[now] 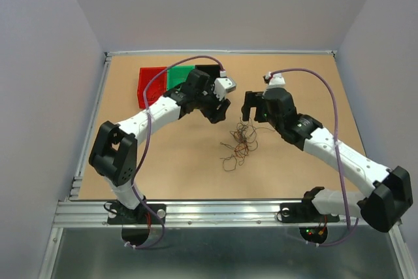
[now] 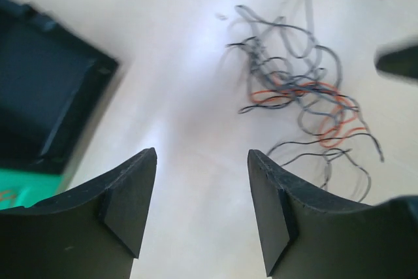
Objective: Untangle the cables
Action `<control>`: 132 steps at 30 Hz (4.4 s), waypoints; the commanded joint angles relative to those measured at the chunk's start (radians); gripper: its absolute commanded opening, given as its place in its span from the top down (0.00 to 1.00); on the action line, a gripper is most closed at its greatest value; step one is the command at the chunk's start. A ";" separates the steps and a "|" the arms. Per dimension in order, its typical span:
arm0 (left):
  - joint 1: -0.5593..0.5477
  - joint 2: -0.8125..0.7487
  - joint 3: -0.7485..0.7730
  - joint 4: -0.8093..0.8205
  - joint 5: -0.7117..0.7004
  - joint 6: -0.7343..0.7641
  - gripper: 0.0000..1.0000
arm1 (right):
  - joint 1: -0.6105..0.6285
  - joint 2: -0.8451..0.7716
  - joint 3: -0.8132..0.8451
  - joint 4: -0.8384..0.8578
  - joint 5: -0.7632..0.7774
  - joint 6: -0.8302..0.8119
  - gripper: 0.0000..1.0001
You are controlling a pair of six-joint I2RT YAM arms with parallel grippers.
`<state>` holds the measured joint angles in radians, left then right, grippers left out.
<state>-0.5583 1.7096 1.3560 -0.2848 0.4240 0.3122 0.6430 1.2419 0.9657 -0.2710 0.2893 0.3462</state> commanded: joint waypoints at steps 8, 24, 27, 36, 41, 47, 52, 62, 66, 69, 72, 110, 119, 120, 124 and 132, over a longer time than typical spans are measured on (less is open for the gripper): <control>-0.112 -0.204 -0.332 0.279 0.137 0.178 0.28 | 0.004 -0.240 -0.054 0.096 0.226 0.056 0.04; -0.336 -0.239 -0.584 0.545 -0.145 0.395 0.31 | 0.004 -0.318 -0.105 0.174 0.148 0.028 0.05; -0.347 -0.197 -0.575 0.570 -0.192 0.400 0.31 | 0.004 -0.317 -0.105 0.176 0.137 0.025 0.05; -0.362 -0.058 -0.459 0.512 -0.287 0.349 0.41 | 0.004 -0.329 -0.111 0.182 0.134 0.023 0.05; -0.365 -0.004 -0.419 0.463 -0.280 0.341 0.68 | 0.004 -0.340 -0.116 0.184 0.142 0.024 0.05; -0.365 -0.004 -0.405 0.403 -0.214 0.361 1.00 | 0.004 -0.343 -0.120 0.190 0.145 0.024 0.05; -0.358 -0.093 -0.468 0.434 -0.218 0.367 1.00 | 0.004 -0.318 -0.114 0.191 0.120 0.023 0.05; -0.168 -0.413 -0.498 0.401 0.113 0.285 1.00 | 0.004 -0.170 -0.070 0.196 -0.177 -0.049 0.06; -0.155 -0.472 -0.511 0.397 0.157 0.275 1.00 | 0.004 -0.073 -0.076 0.259 -0.283 -0.032 0.07; -0.155 -0.473 -0.517 0.398 0.153 0.284 1.00 | 0.004 0.022 -0.044 0.248 -0.320 -0.018 0.07; -0.160 -0.423 -0.511 0.386 0.128 0.298 0.64 | 0.004 0.002 -0.054 0.246 -0.228 0.004 0.05; -0.348 -0.155 -0.457 0.405 -0.227 0.347 1.00 | 0.003 -0.494 -0.228 0.314 0.194 0.065 0.04; -0.229 -0.448 -0.523 0.391 0.053 0.308 1.00 | -0.002 -0.207 -0.160 0.314 0.033 0.082 0.04; -0.224 -0.464 -0.528 0.397 0.062 0.301 1.00 | -0.002 -0.181 -0.151 0.312 0.012 0.083 0.04; -0.193 -0.508 -0.537 0.411 0.096 0.280 1.00 | -0.002 -0.052 -0.110 0.311 -0.111 0.077 0.04; -0.134 -0.550 -0.529 0.434 0.134 0.222 1.00 | -0.003 0.206 -0.010 0.274 -0.283 0.085 0.03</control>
<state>-0.7170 1.2140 0.8303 0.1062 0.5076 0.5808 0.6418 1.3491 0.8474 0.0048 0.1055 0.4225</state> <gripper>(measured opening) 0.037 0.964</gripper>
